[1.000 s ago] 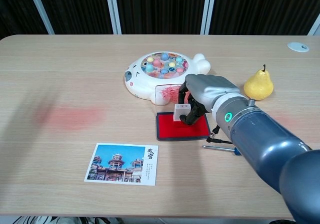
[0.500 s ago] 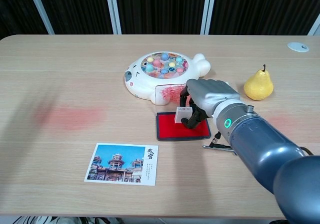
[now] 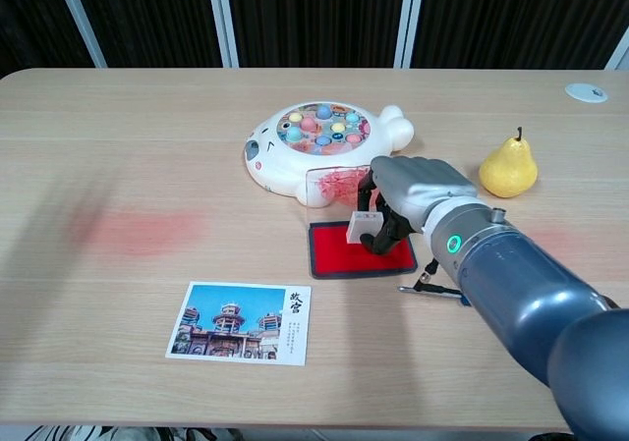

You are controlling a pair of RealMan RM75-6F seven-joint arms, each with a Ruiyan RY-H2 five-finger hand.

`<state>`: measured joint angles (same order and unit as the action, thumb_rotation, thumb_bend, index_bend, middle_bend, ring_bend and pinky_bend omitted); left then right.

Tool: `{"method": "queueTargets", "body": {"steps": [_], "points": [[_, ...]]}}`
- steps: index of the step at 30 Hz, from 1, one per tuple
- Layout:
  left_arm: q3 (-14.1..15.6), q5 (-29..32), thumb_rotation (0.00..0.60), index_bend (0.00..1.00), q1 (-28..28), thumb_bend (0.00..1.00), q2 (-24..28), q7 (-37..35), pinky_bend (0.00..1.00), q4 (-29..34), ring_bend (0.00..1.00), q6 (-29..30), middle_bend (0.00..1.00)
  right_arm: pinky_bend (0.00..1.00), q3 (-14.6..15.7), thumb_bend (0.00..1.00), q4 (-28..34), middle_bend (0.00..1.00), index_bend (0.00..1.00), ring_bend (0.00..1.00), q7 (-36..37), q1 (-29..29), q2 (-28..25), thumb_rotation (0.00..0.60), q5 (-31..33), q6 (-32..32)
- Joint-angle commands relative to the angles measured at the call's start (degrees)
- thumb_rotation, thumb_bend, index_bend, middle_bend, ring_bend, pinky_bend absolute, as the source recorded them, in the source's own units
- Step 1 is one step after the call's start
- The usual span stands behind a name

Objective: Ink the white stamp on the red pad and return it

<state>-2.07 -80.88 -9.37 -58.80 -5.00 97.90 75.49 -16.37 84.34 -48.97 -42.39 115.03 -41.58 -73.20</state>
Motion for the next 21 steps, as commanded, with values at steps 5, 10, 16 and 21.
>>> {"method": "queueTargets", "body": {"steps": [5, 10, 16, 21], "points": [[0.0, 0.2, 0.600, 0.00, 0.0, 0.00, -0.1, 0.4, 0.00, 0.0, 0.00, 0.0, 0.00, 0.52, -1.2, 0.69, 3.1, 0.68, 0.79, 0.54, -0.4, 0.5, -2.7, 0.600, -0.8, -1.5], [0.1, 0.4, 0.600, 0.00, 0.1, 0.00, -0.2, 0.9, 0.00, -0.1, 0.00, 0.0, 0.00, 0.52, -1.4, 0.69, 5.9, 0.67, 0.79, 0.54, 0.0, 1.7, -6.0, 0.600, -0.8, -2.1], [0.0, 0.9, 0.600, 0.00, 0.1, 0.00, -0.5, 1.7, 0.00, 0.1, 0.00, -0.1, 0.00, 0.52, -0.5, 0.69, 9.7, 0.67, 0.79, 0.54, 1.5, 4.0, -11.5, 0.600, -1.0, -2.1], [0.0, 1.3, 0.600, 0.00, 0.2, 0.00, -0.7, 2.7, 0.00, 0.3, 0.00, 0.0, 0.00, 0.52, 0.3, 0.69, 11.7, 0.67, 0.79, 0.54, 3.8, 6.2, -15.7, 0.600, -0.8, -1.5]]}}
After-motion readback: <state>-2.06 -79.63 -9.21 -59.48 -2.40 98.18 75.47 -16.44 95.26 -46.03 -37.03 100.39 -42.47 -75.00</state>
